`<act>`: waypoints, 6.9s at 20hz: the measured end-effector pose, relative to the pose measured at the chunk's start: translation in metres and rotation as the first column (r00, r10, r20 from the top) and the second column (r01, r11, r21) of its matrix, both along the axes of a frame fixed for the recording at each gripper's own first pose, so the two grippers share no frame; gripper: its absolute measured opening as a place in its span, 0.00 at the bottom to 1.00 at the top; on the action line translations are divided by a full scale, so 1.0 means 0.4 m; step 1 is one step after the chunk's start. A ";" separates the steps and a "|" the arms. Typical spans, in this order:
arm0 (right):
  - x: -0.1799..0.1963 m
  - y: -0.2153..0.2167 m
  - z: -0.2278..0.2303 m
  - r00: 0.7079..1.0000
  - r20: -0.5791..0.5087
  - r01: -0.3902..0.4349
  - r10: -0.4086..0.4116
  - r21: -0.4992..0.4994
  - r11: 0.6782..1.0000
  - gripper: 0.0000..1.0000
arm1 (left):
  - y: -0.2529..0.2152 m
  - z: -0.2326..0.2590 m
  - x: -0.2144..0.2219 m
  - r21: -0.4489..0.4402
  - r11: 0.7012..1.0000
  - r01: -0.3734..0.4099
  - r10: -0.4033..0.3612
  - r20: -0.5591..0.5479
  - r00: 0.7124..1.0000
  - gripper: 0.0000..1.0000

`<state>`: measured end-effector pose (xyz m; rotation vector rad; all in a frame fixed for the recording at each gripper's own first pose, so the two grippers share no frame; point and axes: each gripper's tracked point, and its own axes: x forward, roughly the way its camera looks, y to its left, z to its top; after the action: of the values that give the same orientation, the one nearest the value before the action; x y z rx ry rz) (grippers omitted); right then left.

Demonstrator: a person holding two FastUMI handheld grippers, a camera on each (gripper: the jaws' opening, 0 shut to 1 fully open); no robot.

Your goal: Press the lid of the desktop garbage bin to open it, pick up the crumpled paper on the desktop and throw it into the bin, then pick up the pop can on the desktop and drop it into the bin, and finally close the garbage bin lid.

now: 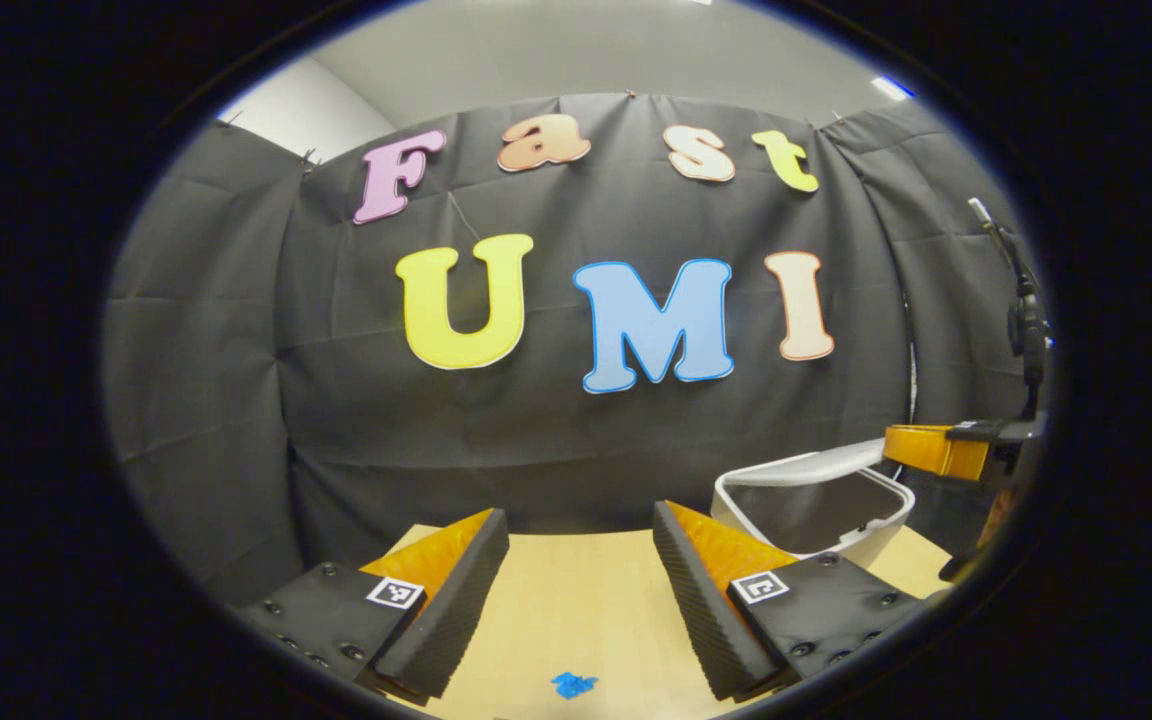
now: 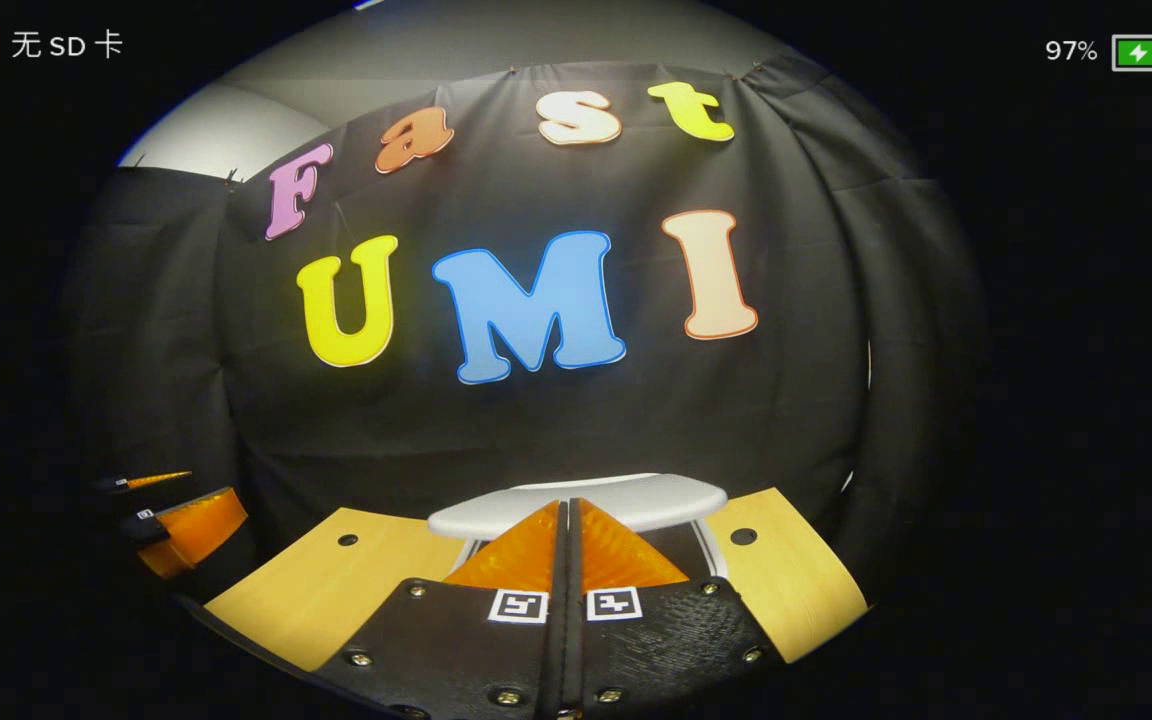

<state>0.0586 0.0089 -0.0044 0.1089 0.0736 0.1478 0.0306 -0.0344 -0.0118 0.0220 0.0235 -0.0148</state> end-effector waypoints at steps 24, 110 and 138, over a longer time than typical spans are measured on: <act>-0.104 0.018 -0.016 1.000 -0.017 0.004 -0.006 -0.084 0.996 0.00 | 0.006 -0.553 -0.017 -0.039 0.997 0.061 -0.070 -0.318 0.946 0.97; -0.238 -0.199 -0.298 0.923 -0.293 0.238 -0.249 -0.074 0.969 0.00 | -0.590 0.437 0.612 -0.010 0.888 0.461 -0.458 0.092 0.884 0.80; -0.200 -0.091 -0.329 0.944 -0.326 0.048 -0.043 0.008 0.999 0.75 | -0.368 0.380 0.586 -0.078 0.956 0.283 -0.282 0.022 0.959 0.96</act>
<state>-0.0214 -0.0273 -0.1359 0.1506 0.4005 0.0831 0.2650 -0.1818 0.1401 -0.0558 0.0086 -0.3027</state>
